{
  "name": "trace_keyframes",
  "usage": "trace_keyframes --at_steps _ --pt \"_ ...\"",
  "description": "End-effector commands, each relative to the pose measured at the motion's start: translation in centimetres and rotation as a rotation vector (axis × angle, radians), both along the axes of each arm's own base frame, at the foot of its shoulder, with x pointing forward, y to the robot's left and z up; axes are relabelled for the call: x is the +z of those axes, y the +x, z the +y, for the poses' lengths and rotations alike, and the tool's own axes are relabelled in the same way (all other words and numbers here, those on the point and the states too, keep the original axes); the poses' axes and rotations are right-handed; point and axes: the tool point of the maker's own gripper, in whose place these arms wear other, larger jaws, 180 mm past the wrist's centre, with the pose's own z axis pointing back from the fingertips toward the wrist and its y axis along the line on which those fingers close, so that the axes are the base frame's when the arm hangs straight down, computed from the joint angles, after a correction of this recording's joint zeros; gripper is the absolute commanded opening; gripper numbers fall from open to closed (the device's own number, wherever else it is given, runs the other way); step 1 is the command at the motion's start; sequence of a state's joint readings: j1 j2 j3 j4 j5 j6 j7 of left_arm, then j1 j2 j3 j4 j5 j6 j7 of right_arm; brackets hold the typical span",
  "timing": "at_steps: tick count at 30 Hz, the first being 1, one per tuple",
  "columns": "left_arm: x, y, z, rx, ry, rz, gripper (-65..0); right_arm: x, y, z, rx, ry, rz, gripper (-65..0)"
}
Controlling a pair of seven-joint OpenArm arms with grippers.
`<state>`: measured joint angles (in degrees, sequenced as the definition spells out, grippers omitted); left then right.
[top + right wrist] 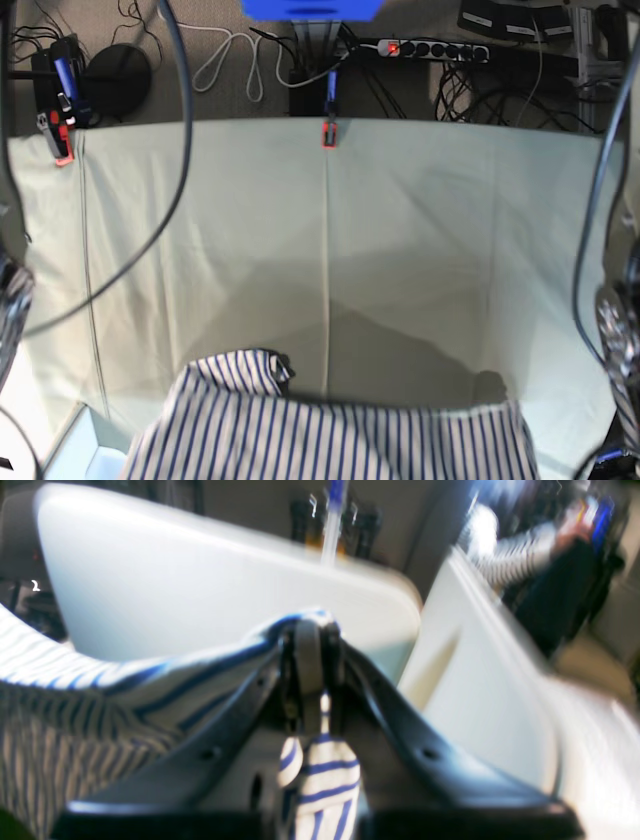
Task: Layout the t-shirt on the table in an organized manner, then fold the t-shirt properly
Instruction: 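Swing the lifted shirt forward and lay it flat with both grippers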
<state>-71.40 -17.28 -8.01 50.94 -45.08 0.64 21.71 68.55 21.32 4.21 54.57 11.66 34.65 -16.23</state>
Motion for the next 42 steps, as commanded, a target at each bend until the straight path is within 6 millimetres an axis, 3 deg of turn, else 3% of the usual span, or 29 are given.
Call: trace_keyframes --at_steps 1,2,7,8,11,15,18,23,29,32,35,39,42 --pt "4.8 -1.4 0.6 0.018 0.004 -0.111 -64.8 4.6 -0.9 -0.3 0.0 0.003 -0.1 -65.0" --pt "4.8 -1.5 0.7 0.018 0.005 -0.111 -64.8 5.9 -1.0 -0.2 0.005 0.001 -0.124 -65.0" --pt "5.6 -2.0 0.7 0.018 0.012 -0.132 -64.8 6.6 -1.7 -1.1 -0.013 -0.013 -0.148 -65.0" --pt "5.4 -2.1 0.7 0.018 0.015 -0.136 -64.8 5.1 -1.8 -1.2 -0.018 -0.026 -0.129 -65.0" --pt "1.5 -2.6 1.8 0.046 0.053 -0.09 -64.8 0.8 -2.5 -0.3 -0.014 -0.08 -0.09 -65.0" --pt "-7.1 -2.2 1.7 0.045 0.068 0.047 -64.8 -7.1 -4.4 0.3 -0.007 -0.13 0.009 -65.0" --pt "-12.5 -3.4 0.9 0.029 0.098 0.12 -64.8 -12.4 -7.1 0.7 -0.007 -0.113 0.06 -65.0" --pt "-22.0 -7.3 2.9 0.07 0.053 0.251 -64.8 -20.2 -12.5 0.7 -0.029 -0.076 0.159 -65.0" --pt "-28.6 -12.7 3.9 0.11 0.031 0.344 -64.8 -26.7 -19.6 0.0 -0.073 -0.072 0.287 -65.0" --pt "-30.5 -15.6 3.2 0.098 0.032 0.384 -64.8 -29.6 -23.0 0.0 -0.051 -0.045 0.336 -65.0" --pt "-31.9 -19.0 3.3 0.107 0.01 0.425 -64.8 -31.6 -26.0 -2.0 -0.134 0.025 0.362 -65.0" --pt "-33.4 -24.5 6.2 0.202 -0.039 0.466 -64.8 -33.8 -30.1 -3.9 -0.22 0.081 0.399 -65.0" --pt "-35.0 -28.7 9.2 0.261 -0.132 0.5 -64.8 -35.4 -32.8 -3.6 -0.24 0.118 0.428 -65.0"
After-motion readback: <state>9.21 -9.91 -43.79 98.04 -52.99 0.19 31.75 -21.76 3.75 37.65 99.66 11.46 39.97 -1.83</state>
